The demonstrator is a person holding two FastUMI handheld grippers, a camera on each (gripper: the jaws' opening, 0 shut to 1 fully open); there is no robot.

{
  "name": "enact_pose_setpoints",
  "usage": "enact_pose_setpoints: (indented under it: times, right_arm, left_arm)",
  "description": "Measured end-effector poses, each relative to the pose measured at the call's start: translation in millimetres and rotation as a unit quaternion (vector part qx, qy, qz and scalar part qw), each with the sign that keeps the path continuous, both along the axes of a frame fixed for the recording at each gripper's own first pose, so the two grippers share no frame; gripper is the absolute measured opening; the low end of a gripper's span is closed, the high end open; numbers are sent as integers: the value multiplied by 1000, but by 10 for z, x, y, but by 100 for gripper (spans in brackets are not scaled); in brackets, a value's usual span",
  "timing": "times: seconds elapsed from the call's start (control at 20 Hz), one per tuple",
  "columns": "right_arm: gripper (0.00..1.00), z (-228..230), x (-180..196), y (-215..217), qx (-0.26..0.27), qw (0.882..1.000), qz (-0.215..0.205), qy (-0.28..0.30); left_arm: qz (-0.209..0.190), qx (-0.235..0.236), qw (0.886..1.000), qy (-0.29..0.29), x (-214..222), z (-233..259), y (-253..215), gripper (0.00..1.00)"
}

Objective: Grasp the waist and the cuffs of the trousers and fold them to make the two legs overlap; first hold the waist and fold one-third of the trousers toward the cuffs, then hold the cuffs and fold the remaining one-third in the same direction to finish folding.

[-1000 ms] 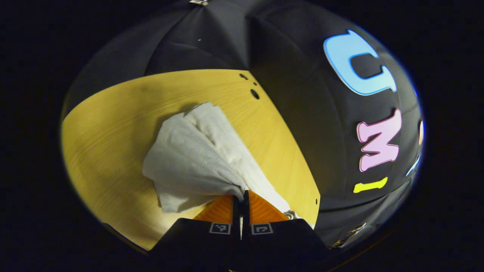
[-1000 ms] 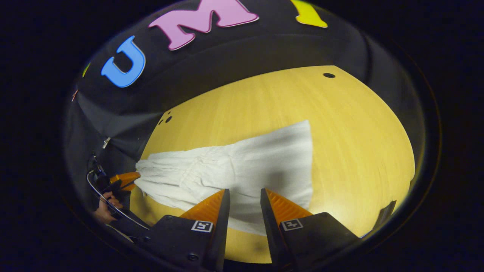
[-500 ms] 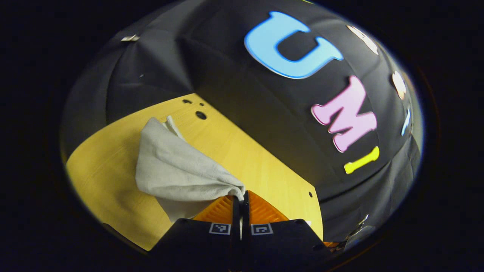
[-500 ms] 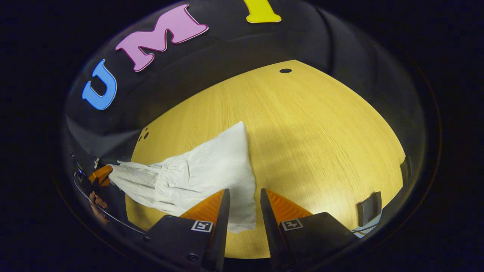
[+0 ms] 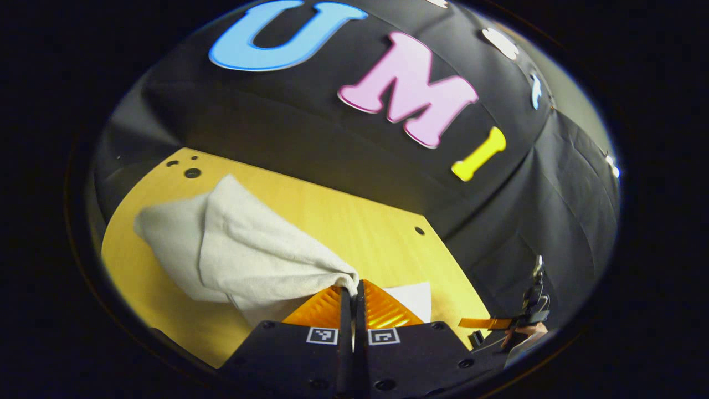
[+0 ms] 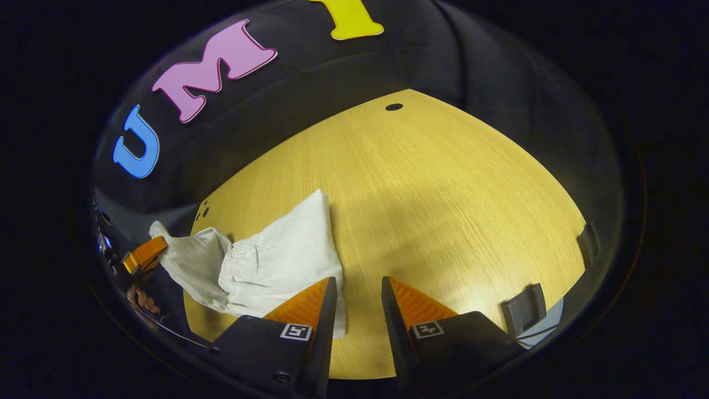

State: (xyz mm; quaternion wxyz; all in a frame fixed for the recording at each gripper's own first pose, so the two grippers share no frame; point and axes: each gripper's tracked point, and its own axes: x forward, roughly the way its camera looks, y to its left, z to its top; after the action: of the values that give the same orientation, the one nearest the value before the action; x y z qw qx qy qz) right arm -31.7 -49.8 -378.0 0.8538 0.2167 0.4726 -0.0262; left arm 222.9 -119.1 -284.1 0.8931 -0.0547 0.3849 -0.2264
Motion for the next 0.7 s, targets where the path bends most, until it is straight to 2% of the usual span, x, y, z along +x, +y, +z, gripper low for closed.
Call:
enact_pose_setpoints:
  times: [0.15, 0.3, 0.55, 0.7]
  right_arm:
    - [50, -6, -47, -83, 1, 1000, -8, 2]
    - [51, -21, -111, -151, -1, 1000, -14, 7]
    - [50, -20, -231, -313, -6, 999, -31, 11]
    - [50, 6, -273, -387, -6, 999, -42, 10]
  left_arm:
    - [-64, 33, 997, 28, -248, -368, -392, 5]
    - [-121, 83, 988, 48, -457, -758, -634, 6]
    - [-220, 185, 957, 45, -739, -1263, -787, 6]
    - [-249, 206, 944, 68, -795, -1481, -750, 8]
